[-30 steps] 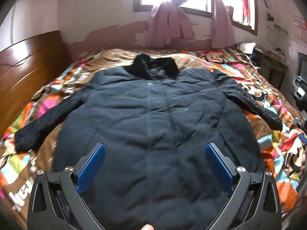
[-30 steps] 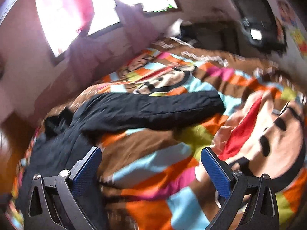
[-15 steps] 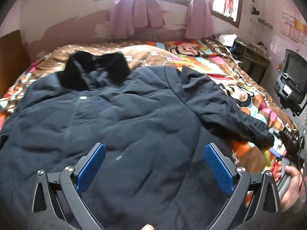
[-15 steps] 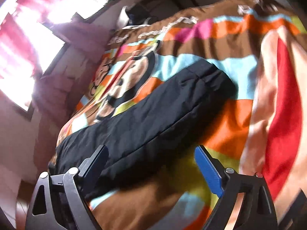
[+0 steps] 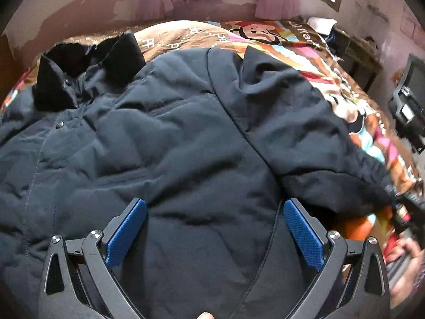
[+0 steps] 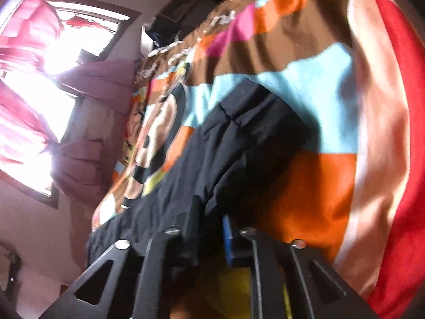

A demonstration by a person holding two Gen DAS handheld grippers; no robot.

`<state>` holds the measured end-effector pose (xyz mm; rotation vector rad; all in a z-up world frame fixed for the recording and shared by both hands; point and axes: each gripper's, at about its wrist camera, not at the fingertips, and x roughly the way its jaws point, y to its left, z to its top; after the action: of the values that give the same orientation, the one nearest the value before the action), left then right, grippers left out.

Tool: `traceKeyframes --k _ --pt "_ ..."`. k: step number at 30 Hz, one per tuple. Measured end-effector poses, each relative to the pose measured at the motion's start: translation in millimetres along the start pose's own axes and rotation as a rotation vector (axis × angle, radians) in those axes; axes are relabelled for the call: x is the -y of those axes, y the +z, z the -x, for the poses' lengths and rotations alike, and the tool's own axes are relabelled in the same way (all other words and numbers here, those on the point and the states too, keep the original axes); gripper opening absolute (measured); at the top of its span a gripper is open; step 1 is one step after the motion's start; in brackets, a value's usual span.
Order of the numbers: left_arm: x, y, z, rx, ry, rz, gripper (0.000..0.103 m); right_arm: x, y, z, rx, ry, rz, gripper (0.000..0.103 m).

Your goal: Fold large clothes

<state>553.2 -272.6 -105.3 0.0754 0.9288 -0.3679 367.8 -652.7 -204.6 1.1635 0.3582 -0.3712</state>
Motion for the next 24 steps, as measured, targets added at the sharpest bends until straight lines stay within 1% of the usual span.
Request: traceKeyframes --k 1,3,5,7,9,11,13,14,15,16,19,21,22,24 --pt "0 0 2 -0.007 0.003 -0.001 0.101 -7 1 4 0.016 0.011 0.025 0.008" --pt "-4 -1 9 -0.027 -0.005 0.003 0.101 -32 4 19 0.064 0.040 0.116 0.007" --pt "-9 -4 25 -0.013 0.000 -0.004 0.101 -58 3 36 0.116 0.060 0.213 0.007" --pt "-15 -10 44 0.010 0.027 -0.025 0.101 -85 0 50 0.154 0.081 0.302 0.007" --pt "-25 -17 62 0.019 0.039 -0.034 0.101 -115 -8 65 0.180 0.106 0.393 0.007" --pt "-36 -25 80 0.022 0.046 -0.028 0.101 -158 -25 85 0.207 0.124 0.553 0.006" --pt "-51 -30 99 0.030 0.043 -0.001 0.101 -195 -44 99 0.230 0.140 0.673 0.007" --pt "-59 -32 108 0.036 0.041 0.018 0.101 -218 -56 105 0.235 0.159 0.736 0.007" --pt "-72 -37 121 0.049 0.036 0.048 0.101 -233 -66 108 0.235 0.170 0.773 0.006" --pt "-80 -37 130 0.058 0.028 0.070 0.101 -258 -82 113 0.235 0.189 0.836 0.007" --pt "-110 -43 162 0.100 0.003 0.134 0.101 -306 -128 121 0.223 0.231 0.990 0.006" --pt "-131 -51 184 0.130 -0.006 0.161 0.101 -336 -172 125 0.207 0.266 1.112 0.006" --pt "-143 -58 196 0.143 -0.008 0.173 0.101 -347 -187 124 0.199 0.278 1.153 0.006" --pt "-163 -67 213 0.160 -0.016 0.195 0.101 -367 -235 128 0.166 0.326 1.268 0.006"
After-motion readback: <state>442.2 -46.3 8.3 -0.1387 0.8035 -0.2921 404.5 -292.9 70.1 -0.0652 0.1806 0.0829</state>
